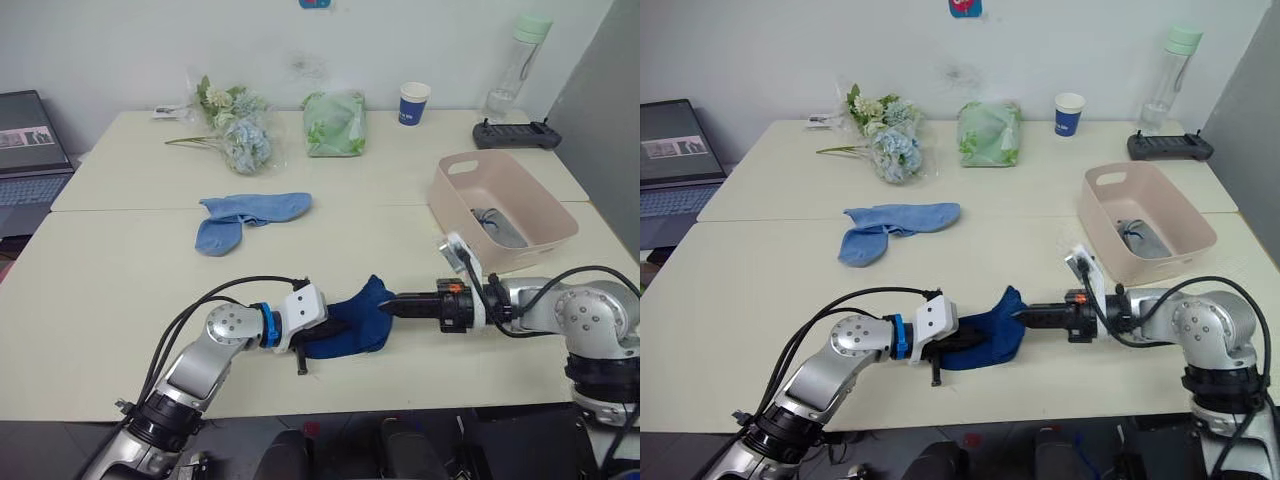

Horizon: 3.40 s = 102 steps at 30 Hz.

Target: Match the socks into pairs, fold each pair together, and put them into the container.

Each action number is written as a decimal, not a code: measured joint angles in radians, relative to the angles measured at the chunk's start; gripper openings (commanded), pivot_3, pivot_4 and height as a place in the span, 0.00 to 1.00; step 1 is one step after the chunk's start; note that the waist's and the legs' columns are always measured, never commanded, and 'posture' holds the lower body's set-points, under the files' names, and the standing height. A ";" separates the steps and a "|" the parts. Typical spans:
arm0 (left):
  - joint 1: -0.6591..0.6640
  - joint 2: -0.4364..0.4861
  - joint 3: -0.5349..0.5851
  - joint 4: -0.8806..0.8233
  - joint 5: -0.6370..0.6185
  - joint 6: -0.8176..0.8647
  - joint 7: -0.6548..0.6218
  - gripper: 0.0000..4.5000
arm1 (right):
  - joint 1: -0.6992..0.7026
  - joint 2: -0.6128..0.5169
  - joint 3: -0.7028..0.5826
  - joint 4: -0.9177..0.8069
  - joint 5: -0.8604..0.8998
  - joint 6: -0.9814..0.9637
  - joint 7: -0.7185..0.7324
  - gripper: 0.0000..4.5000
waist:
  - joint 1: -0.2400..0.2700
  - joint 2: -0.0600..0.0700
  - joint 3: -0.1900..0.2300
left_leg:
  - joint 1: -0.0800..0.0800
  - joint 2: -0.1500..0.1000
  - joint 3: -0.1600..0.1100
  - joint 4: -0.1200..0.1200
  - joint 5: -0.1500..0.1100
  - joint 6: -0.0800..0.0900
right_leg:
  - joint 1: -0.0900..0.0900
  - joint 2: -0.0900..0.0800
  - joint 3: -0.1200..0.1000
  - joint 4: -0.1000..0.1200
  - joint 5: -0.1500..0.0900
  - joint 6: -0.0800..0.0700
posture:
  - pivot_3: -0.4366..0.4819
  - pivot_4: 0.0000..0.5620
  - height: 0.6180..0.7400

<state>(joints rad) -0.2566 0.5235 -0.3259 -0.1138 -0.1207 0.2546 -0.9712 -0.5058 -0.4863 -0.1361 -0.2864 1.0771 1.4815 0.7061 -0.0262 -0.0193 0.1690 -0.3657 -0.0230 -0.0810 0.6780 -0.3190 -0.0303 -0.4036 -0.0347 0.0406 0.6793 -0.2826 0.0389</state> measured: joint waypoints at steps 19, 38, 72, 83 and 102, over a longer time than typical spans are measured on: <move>0.184 0.274 0.398 -0.328 -0.342 0.338 -0.035 0.01 | -0.039 0.159 0.280 0.102 -0.145 -0.160 -0.038 0.00 | -0.007 0.001 0.000 | 0.000 0.000 0.000 -0.001 0.000 0.000 | -0.001 0.000 -0.001 -0.001 0.000 0.000 | 0.48 0.27 1.00; 0.158 0.331 0.488 -0.409 -0.524 0.407 -0.063 0.00 | -0.120 0.182 0.242 0.155 -0.173 -0.167 0.004 0.99 | -0.005 0.002 0.001 | -0.001 0.000 -0.001 -0.001 0.000 0.000 | -0.001 0.000 0.000 -0.001 0.000 0.000 | 0.48 0.27 1.00; 0.276 0.180 0.234 -0.123 -0.175 -0.024 0.009 0.00 | -0.082 0.336 0.285 0.376 -0.311 -0.086 -0.049 0.99 | -0.022 0.003 -0.005 | 0.002 0.001 -0.001 -0.003 0.000 0.000 | -0.001 0.000 0.001 0.000 0.000 0.000 | 0.48 0.27 1.00; 0.283 0.178 0.253 -0.147 -0.226 0.030 0.008 0.00 | -0.103 0.353 0.311 0.434 -0.360 -0.123 -0.041 0.55 | -0.027 0.004 -0.005 | 0.001 0.001 -0.001 -0.003 0.000 0.000 | -0.002 0.000 0.001 -0.001 0.000 0.000 | 0.48 0.27 1.00; 0.053 0.248 0.426 -0.314 -0.505 0.340 0.025 0.62 | -0.237 0.195 0.004 0.304 -0.289 -0.024 -0.094 0.00 | -0.009 0.005 -0.001 | -0.001 0.000 -0.001 -0.002 0.000 0.000 | -0.002 0.000 -0.002 -0.001 0.000 0.000 | 0.48 0.27 1.00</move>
<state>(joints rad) -0.2032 0.7715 0.0998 -0.4274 -0.6255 0.5950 -0.9466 -0.7429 -0.2913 -0.1320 0.0178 0.7880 1.4572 0.6118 -0.0350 -0.0142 0.1676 -0.3671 -0.0234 -0.0824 0.6759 -0.3191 -0.0303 -0.4057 -0.0345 0.0386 0.6782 -0.2826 0.0388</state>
